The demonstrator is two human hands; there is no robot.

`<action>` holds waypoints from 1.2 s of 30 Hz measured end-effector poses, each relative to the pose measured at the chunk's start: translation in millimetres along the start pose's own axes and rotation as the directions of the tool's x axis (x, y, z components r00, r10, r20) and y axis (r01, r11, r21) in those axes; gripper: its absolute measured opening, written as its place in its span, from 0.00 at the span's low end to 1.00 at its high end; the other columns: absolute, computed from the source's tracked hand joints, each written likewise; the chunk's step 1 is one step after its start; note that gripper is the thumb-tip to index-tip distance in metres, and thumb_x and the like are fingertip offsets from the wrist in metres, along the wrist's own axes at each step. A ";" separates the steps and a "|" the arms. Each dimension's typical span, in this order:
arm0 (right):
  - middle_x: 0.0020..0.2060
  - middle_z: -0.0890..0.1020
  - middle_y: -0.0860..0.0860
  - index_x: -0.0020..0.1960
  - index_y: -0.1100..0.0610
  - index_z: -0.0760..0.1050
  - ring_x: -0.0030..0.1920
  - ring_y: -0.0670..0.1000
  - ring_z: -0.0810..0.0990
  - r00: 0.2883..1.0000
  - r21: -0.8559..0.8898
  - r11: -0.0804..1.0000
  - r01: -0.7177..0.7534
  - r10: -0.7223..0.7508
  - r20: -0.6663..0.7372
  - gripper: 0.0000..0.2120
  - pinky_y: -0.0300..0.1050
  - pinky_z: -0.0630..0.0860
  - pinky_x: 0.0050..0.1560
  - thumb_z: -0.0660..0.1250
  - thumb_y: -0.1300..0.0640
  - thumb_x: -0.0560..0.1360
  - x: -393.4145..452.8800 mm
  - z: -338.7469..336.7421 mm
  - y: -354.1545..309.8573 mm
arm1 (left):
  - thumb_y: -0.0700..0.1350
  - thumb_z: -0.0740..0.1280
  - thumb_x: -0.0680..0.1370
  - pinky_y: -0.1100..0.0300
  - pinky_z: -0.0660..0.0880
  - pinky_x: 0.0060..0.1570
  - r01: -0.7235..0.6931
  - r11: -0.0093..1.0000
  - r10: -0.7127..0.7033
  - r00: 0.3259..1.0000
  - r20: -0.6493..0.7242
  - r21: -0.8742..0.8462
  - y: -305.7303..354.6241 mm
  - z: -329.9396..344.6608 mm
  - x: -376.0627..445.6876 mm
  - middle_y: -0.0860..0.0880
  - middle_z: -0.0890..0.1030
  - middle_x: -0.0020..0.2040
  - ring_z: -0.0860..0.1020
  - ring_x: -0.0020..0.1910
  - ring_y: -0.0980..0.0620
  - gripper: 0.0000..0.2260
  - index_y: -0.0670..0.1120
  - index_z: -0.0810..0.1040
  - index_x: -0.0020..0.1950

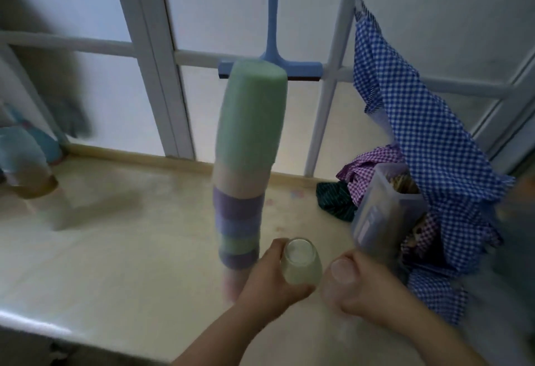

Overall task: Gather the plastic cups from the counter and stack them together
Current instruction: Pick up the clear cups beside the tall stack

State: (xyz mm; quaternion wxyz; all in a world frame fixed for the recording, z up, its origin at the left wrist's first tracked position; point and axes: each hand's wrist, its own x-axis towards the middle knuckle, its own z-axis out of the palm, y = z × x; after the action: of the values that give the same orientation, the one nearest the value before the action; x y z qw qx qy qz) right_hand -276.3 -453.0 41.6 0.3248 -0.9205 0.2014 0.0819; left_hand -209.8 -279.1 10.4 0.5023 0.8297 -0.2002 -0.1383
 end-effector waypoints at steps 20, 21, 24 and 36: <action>0.50 0.78 0.46 0.52 0.46 0.71 0.48 0.46 0.78 0.935 0.082 0.935 0.345 -0.350 0.057 0.23 0.37 0.74 0.42 0.73 0.54 0.59 -3.8 164.5 -323.4 | 0.50 0.78 0.61 0.54 0.76 0.56 0.046 0.998 -0.031 0.938 -0.345 0.035 -114.4 -358.3 -82.3 0.53 0.76 0.56 0.75 0.55 0.54 0.30 0.55 0.70 0.60; 0.51 0.78 0.47 0.52 0.45 0.71 0.48 0.47 0.78 0.928 0.095 0.927 0.362 -0.369 0.057 0.23 0.39 0.75 0.44 0.73 0.54 0.59 9.4 168.5 -337.8 | 0.49 0.78 0.61 0.53 0.76 0.56 0.051 0.998 -0.037 0.927 -0.374 0.029 -119.7 -374.5 -74.5 0.53 0.76 0.56 0.75 0.55 0.54 0.31 0.55 0.70 0.60; 0.48 0.80 0.46 0.50 0.45 0.72 0.47 0.46 0.79 0.915 0.151 0.911 0.384 -0.398 0.072 0.21 0.45 0.79 0.48 0.72 0.55 0.59 47.6 173.7 -384.7 | 0.51 0.77 0.59 0.51 0.76 0.56 0.074 0.997 -0.059 0.886 -0.460 0.014 -125.0 -426.5 -51.4 0.53 0.78 0.55 0.76 0.55 0.53 0.30 0.57 0.71 0.59; 0.48 0.77 0.43 0.54 0.44 0.67 0.48 0.45 0.77 0.909 0.238 0.878 0.415 -0.407 -0.085 0.24 0.40 0.75 0.44 0.72 0.59 0.64 132.2 182.8 -514.5 | 0.46 0.76 0.66 0.65 0.72 0.47 -0.005 1.000 0.013 0.899 -0.437 0.019 -125.6 -581.3 61.3 0.55 0.74 0.53 0.74 0.53 0.55 0.29 0.50 0.69 0.64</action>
State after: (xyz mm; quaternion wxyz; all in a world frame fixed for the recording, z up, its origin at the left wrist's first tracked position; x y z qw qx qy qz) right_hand 57.9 -15.5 153.1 0.4450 -0.8949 0.0154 -0.0297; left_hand 118.8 196.6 162.6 0.5277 0.8431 -0.0875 0.0555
